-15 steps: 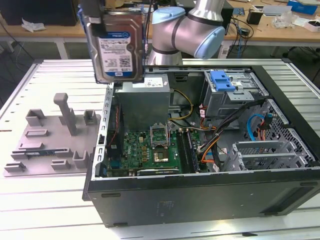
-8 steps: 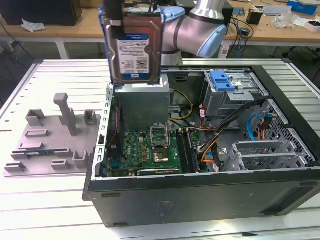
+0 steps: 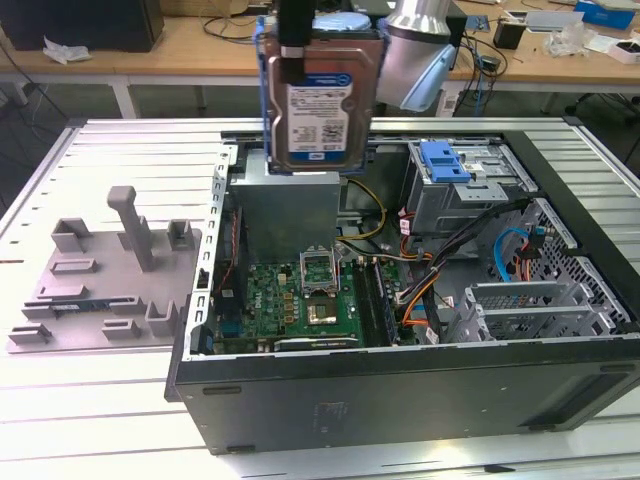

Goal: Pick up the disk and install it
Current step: 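Pick up the disk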

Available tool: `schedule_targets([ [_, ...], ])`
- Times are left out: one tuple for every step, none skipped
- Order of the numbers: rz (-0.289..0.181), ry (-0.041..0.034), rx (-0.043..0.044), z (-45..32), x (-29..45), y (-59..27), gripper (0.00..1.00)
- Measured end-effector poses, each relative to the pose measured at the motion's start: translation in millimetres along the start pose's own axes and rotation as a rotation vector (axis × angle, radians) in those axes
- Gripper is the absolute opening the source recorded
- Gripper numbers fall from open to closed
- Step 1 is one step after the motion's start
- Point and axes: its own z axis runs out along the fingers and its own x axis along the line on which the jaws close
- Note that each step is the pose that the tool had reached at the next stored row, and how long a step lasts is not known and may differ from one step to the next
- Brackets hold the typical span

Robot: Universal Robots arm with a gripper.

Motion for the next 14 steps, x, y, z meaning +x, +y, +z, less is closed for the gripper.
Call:
schedule_targets([
  [0.000,-0.0052,0.0000,-0.6,4.1,-13.1,0.37],
  [0.000,-0.0090,0.0000,-1.0,7.1,-22.5,0.37],
  [0.000,-0.0118,0.0001,-1.3,9.4,-29.4,0.37],
  [0.000,-0.0140,0.0002,-1.5,11.0,-34.3,0.37],
  [0.000,-0.0157,0.0002,-1.7,12.4,-38.7,0.37],
  [-0.001,-0.0175,0.0002,-1.9,13.8,-43.0,0.37],
  [0.000,-0.0194,0.0002,-2.1,15.4,-47.8,0.37],
  [-0.001,-0.0217,0.0002,-2.4,17.2,-53.5,0.37],
  [-0.001,-0.0236,0.0003,-2.6,18.8,-58.1,0.37],
  [-0.001,-0.0261,0.0003,-2.9,20.8,-64.2,0.37],
  [-0.001,-0.0281,0.0004,-3.1,22.4,-69.1,0.37],
  [-0.001,-0.0303,0.0003,-3.4,24.2,-74.6,0.37],
  [-0.001,-0.0321,0.0004,-3.5,25.7,-79.1,0.37],
  [-0.001,-0.0341,0.0004,-3.8,27.6,-84.9,0.37],
])
